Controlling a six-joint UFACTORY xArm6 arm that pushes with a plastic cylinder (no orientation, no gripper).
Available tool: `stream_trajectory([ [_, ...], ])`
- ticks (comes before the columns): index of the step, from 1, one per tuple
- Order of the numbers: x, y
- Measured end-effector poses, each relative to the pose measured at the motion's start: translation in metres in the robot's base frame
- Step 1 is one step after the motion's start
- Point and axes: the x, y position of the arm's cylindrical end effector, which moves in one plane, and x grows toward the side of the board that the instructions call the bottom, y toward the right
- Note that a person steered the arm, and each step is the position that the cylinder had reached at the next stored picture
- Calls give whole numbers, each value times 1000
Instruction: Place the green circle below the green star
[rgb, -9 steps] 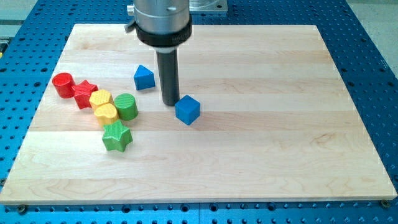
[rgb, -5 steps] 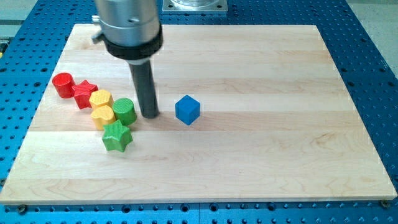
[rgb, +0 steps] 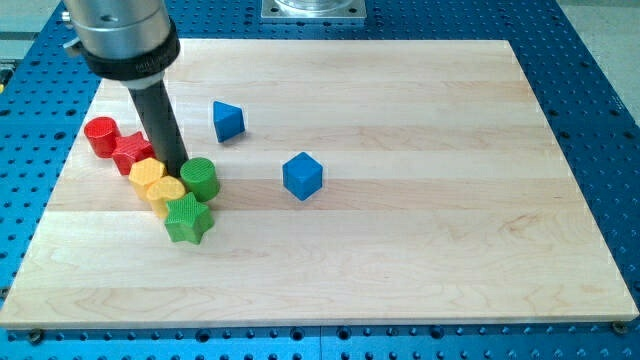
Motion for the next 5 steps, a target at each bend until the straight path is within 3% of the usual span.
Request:
stream_trajectory([
  [3, 63, 120],
  [4, 82, 133],
  [5, 57, 164],
])
